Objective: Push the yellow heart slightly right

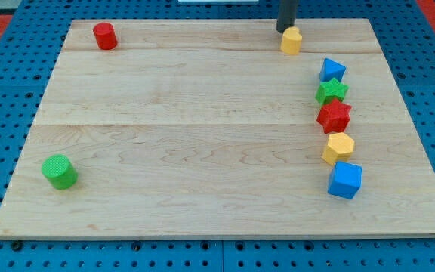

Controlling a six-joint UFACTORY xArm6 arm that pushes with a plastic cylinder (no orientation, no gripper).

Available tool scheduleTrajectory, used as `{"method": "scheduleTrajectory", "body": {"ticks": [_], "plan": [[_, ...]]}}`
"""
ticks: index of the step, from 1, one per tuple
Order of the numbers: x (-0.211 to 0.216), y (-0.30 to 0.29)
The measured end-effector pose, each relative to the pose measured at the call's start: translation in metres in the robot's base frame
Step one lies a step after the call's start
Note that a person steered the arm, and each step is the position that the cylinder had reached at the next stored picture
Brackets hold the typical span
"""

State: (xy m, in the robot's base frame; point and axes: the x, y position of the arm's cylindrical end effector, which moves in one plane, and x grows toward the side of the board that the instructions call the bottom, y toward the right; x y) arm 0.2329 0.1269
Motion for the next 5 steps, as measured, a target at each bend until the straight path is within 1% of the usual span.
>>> {"method": "scheduleTrajectory", "body": {"ticks": [1,2,3,5], "plan": [[0.017,0.006],[0.004,-0.056],[0.019,-0.058],[0.043,-0.01]]}}
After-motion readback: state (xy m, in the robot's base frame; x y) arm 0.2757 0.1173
